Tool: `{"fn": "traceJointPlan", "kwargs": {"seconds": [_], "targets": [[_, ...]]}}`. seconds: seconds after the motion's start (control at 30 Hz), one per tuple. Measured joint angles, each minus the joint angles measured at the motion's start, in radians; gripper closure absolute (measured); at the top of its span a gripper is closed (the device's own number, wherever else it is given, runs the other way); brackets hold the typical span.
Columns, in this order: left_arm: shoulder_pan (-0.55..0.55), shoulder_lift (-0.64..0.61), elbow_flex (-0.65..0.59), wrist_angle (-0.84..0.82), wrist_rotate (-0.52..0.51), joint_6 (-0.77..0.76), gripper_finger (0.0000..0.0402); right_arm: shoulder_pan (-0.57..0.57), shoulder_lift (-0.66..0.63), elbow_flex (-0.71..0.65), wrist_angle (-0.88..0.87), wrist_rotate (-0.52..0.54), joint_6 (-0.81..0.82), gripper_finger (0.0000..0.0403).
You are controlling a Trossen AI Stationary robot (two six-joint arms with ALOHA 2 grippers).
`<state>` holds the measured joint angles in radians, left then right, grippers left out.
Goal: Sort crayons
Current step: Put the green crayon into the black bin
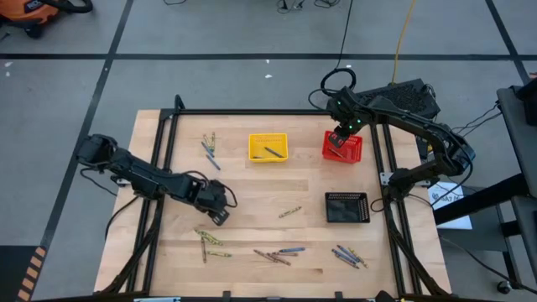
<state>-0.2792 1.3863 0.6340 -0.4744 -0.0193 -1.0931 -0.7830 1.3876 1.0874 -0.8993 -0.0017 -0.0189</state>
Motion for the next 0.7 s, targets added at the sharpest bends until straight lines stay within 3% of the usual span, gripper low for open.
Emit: {"fn": "traceJointPlan", "kwargs": {"seconds": [0.7], "targets": [[-0.042, 0.002, 0.044, -0.013, -0.069, -0.282, 0.0311, 0.0, 0.0, 0.0, 0.0, 0.0, -0.02, 0.0305]]}}
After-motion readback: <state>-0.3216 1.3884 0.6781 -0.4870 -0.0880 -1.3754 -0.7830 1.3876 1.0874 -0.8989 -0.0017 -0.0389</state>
